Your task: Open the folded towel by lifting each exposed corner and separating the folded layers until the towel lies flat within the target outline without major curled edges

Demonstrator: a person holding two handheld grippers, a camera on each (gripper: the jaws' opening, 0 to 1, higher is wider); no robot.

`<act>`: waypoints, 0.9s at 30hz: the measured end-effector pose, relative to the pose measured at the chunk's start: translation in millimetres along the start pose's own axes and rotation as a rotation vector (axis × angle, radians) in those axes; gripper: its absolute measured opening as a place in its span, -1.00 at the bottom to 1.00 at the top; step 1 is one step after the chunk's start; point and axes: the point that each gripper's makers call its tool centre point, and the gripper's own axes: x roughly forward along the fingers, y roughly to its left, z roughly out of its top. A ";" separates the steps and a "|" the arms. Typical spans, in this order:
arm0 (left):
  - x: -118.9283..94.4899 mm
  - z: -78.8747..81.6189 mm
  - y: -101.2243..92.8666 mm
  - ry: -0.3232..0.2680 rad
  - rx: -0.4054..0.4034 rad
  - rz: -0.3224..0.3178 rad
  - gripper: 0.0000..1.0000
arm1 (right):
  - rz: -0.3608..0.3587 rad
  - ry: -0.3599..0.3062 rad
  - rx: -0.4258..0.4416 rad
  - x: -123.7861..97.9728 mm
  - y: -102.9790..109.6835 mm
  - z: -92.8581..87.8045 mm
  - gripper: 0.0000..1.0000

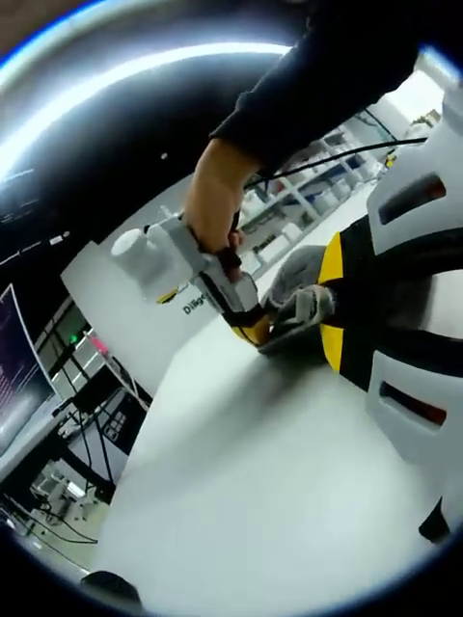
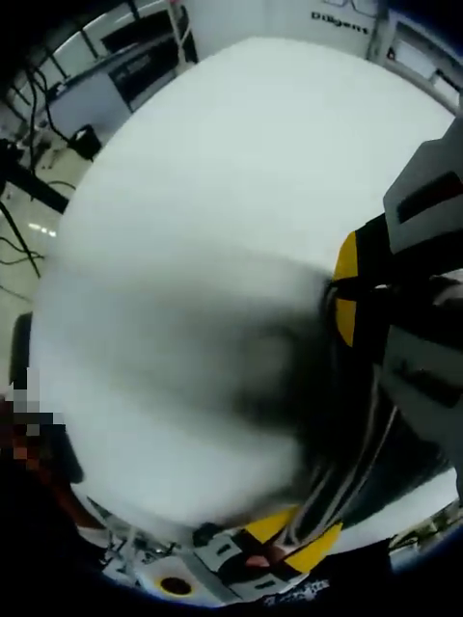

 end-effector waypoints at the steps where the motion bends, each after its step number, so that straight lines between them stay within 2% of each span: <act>1: -1.4 1.3 0.1 -0.005 0.002 0.002 -0.68 | -0.002 0.003 -0.003 0.2 0.2 0.1 -1.00; 7: -7.1 9.8 0.8 -0.036 0.039 0.018 -0.51 | -0.011 0.017 -0.009 0.6 0.7 0.2 -1.00; 13: -10.5 17.0 -1.2 -0.069 0.112 0.035 -0.17 | -0.025 0.023 -0.011 0.4 -2.4 0.1 -0.95; 15: -8.2 14.0 -6.2 -0.054 0.136 0.013 0.10 | -0.063 0.017 -0.052 -1.8 -8.7 0.7 -0.75; 17: -6.8 9.1 -7.6 -0.030 0.191 0.015 0.39 | -0.115 -0.001 -0.068 -5.6 -18.1 3.3 -0.46; 19: -8.4 9.2 -11.0 -0.034 0.250 0.019 0.48 | -0.118 -0.029 -0.061 -10.0 -19.2 5.9 -0.19; 22: -9.4 9.5 -16.6 -0.030 0.337 0.018 0.63 | -0.136 -0.095 -0.032 -16.5 -20.6 13.2 0.41; 23: -9.8 10.2 -18.0 -0.030 0.369 0.025 0.74 | -0.144 -0.106 -0.033 -18.6 -20.5 14.0 0.63; 25: -9.9 13.2 -22.3 -0.039 0.445 0.028 0.89 | -0.156 -0.124 -0.028 -23.3 -20.5 15.8 0.89; 27: -11.5 16.7 -31.5 -0.052 0.541 0.027 0.99 | -0.169 -0.145 -0.026 -31.0 -19.6 18.7 1.00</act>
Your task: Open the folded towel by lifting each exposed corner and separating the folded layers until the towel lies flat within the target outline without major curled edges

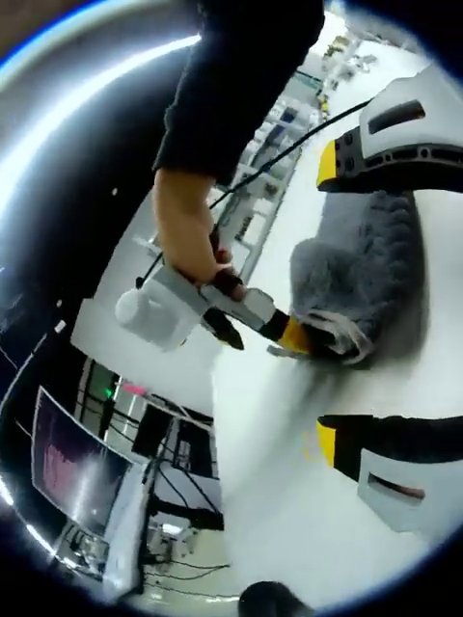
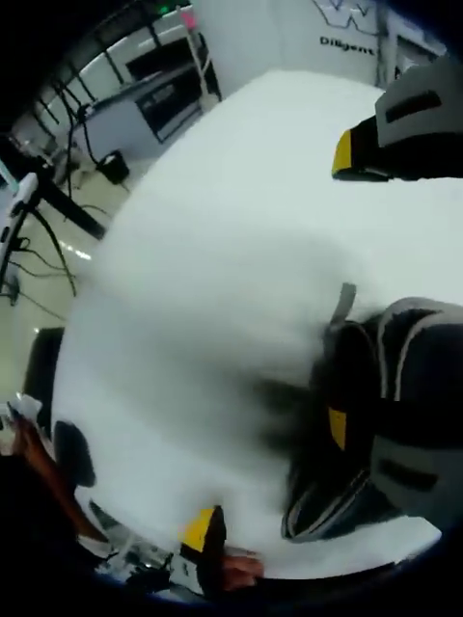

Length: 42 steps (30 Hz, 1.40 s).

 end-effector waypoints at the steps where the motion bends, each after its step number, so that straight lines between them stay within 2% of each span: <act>1: 1.9 2.0 -0.6 0.003 0.016 -0.010 0.99 | -0.003 -0.018 0.005 -3.4 0.7 3.5 1.00; 5: 1.9 10.8 -6.2 -0.014 0.045 -0.030 0.99 | -0.055 -0.112 0.052 -20.4 -5.2 22.3 1.00; 9: -0.1 13.1 -11.4 -0.019 0.066 -0.049 0.99 | -0.108 -0.177 0.065 -43.3 -11.6 35.4 1.00; 12: -1.0 14.9 -14.4 -0.019 0.073 -0.068 0.99 | -0.155 -0.249 0.106 -64.3 -26.8 49.1 1.00; 16: -1.9 19.0 -19.1 -0.018 0.114 -0.092 0.99 | -0.212 -0.341 0.165 -95.2 -36.8 49.1 1.00; 19: -2.7 23.5 -22.2 -0.017 0.138 -0.114 0.99 | -0.260 -0.395 0.204 -119.7 -33.3 36.6 1.00; 23: -3.4 30.5 -25.0 -0.019 0.196 -0.135 0.99 | -0.304 -0.499 0.300 -156.2 -44.7 25.9 1.00; 24: -3.8 31.9 -26.3 -0.017 0.214 -0.142 0.99 | -0.327 -0.515 0.317 -161.6 -43.5 17.2 1.00; 26: -4.1 36.0 -28.2 -0.016 0.226 -0.157 0.99 | -0.378 -0.538 0.342 -178.3 -48.0 7.7 1.00; 29: -3.1 37.8 -34.5 0.005 0.201 -0.206 0.99 | -0.420 -0.612 0.410 -207.4 -51.3 -6.6 1.00; 31: -2.1 40.3 -34.1 0.009 0.197 -0.210 0.99 | -0.453 -0.624 0.427 -218.8 -48.4 -19.2 1.00; 37: -1.4 50.1 -37.6 0.012 0.205 -0.230 0.99 | -0.488 -0.625 0.471 -230.9 -47.9 -50.7 1.00; 38: -0.6 51.6 -38.3 0.016 0.210 -0.236 0.99 | -0.494 -0.626 0.478 -235.9 -47.0 -60.5 1.00; 42: 1.0 56.2 -51.5 0.035 0.236 -0.262 0.99 | -0.515 -0.632 0.494 -248.7 -43.0 -77.7 1.00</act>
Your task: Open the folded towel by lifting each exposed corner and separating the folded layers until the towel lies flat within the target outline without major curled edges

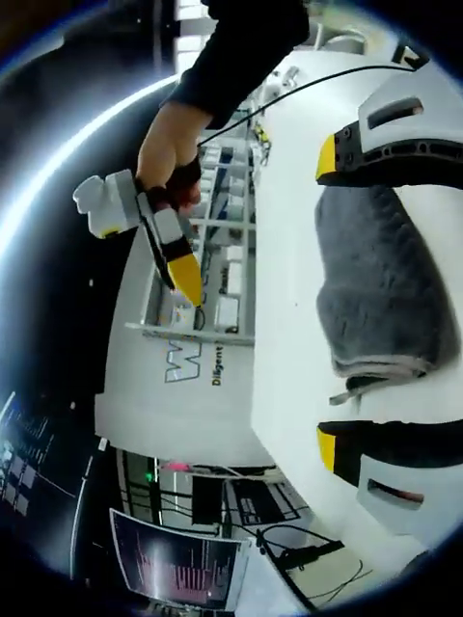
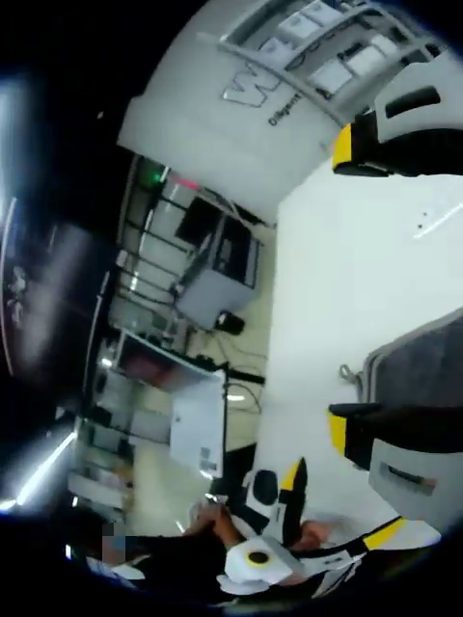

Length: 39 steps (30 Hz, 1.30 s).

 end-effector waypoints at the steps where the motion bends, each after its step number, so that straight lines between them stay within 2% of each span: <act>1: 1.0 2.6 -1.3 0.000 0.001 -0.010 0.99 | -0.009 -0.004 0.005 -4.7 -3.0 -0.6 1.00; 9: 4.0 13.5 -1.9 0.001 -0.012 -0.045 0.99 | -0.057 -0.033 0.036 -44.8 -11.7 -10.9 1.00; 15: 7.2 7.5 -10.2 0.050 0.020 -0.111 0.99 | -0.096 -0.032 0.053 -70.8 -7.2 -30.1 1.00; 18: 8.9 -2.4 -9.4 0.085 0.030 -0.121 0.98 | -0.115 -0.025 0.076 -81.5 -7.6 -47.7 1.00; 24: 11.2 -9.8 -0.1 0.117 0.041 -0.127 0.90 | -0.164 -0.025 0.126 -105.8 -2.9 -83.4 1.00; 29: 12.8 -10.4 10.6 0.136 0.059 -0.113 0.89 | -0.206 -0.020 0.169 -122.8 -2.1 -112.1 1.00; 34: 13.8 -4.5 19.8 0.136 0.081 -0.116 0.84 | -0.256 -0.019 0.246 -143.0 -2.0 -146.5 0.99; 37: 10.8 -10.4 6.0 0.156 0.118 -0.176 0.66 | -0.299 0.012 0.255 -152.4 -5.8 -168.9 0.99; 39: 11.7 -10.8 4.4 0.151 0.124 -0.172 0.72 | -0.321 0.017 0.265 -158.7 -7.8 -178.9 0.99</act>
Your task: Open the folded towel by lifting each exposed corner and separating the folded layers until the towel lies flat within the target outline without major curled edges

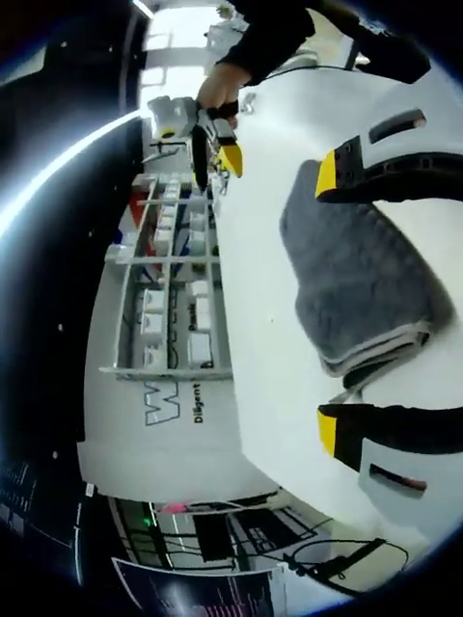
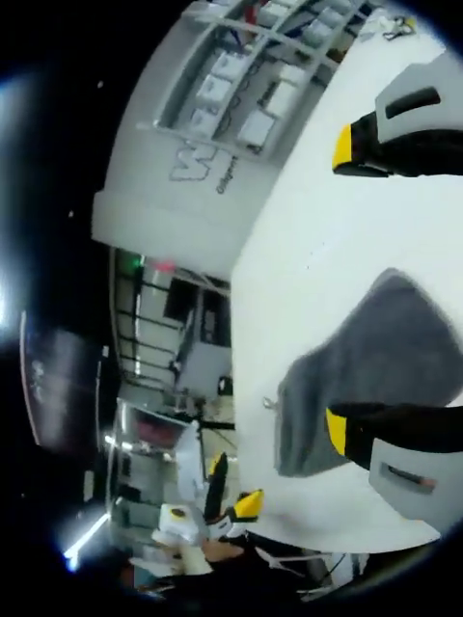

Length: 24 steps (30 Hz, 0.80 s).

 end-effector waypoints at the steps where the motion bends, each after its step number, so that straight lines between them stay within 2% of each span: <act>1: 0.8 -2.2 -1.7 0.010 0.019 -0.009 0.72 | -0.008 -0.004 0.020 -4.3 -2.5 -3.6 0.99; 5: 1.9 -9.2 -0.6 0.036 0.030 -0.015 0.75 | -0.024 -0.017 0.046 -15.2 -5.6 -8.1 0.99; 10: -1.5 -5.2 9.9 0.002 0.008 0.035 0.97 | -0.048 -0.043 0.070 -31.4 -6.2 -10.8 0.99; 11: -2.4 -3.4 13.2 -0.007 0.003 0.055 0.99 | -0.050 -0.045 0.067 -33.6 -5.2 -11.1 0.99; 13: -5.9 1.4 27.0 -0.029 -0.013 0.141 1.00 | -0.051 -0.043 0.060 -38.6 -3.1 -12.6 0.99; 15: -9.4 7.0 37.4 -0.042 0.024 0.193 1.00 | -0.053 -0.052 0.078 -44.2 -1.7 -14.7 0.99; 19: -9.1 8.1 38.2 -0.045 0.021 0.177 1.00 | -0.061 -0.049 0.087 -50.5 3.6 -24.2 0.99; 24: -10.9 3.1 34.4 -0.028 0.074 0.167 1.00 | -0.094 -0.051 0.070 -63.1 6.8 -35.5 0.99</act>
